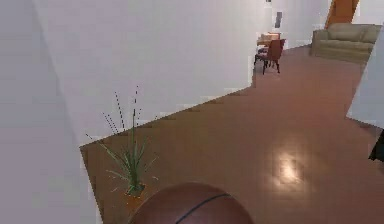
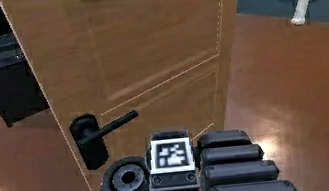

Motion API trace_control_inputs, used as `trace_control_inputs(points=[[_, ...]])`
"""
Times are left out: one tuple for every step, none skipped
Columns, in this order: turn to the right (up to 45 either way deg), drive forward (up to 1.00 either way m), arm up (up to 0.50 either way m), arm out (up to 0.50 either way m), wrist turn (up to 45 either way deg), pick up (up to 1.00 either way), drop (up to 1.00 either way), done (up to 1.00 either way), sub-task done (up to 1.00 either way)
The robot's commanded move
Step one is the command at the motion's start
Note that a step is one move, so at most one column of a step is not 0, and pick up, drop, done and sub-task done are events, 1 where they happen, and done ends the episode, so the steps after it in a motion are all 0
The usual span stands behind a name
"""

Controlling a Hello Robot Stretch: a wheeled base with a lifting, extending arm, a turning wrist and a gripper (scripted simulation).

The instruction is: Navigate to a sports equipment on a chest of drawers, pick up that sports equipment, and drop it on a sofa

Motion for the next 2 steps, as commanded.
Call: trace_control_inputs(points=[[0.0,0.4,0.0,0.0,0.0,0.0,0.0,0.0,0.0],[36.0,0.0,0.0,0.0,0.0,0.0,0.0,0.0,0.0]])
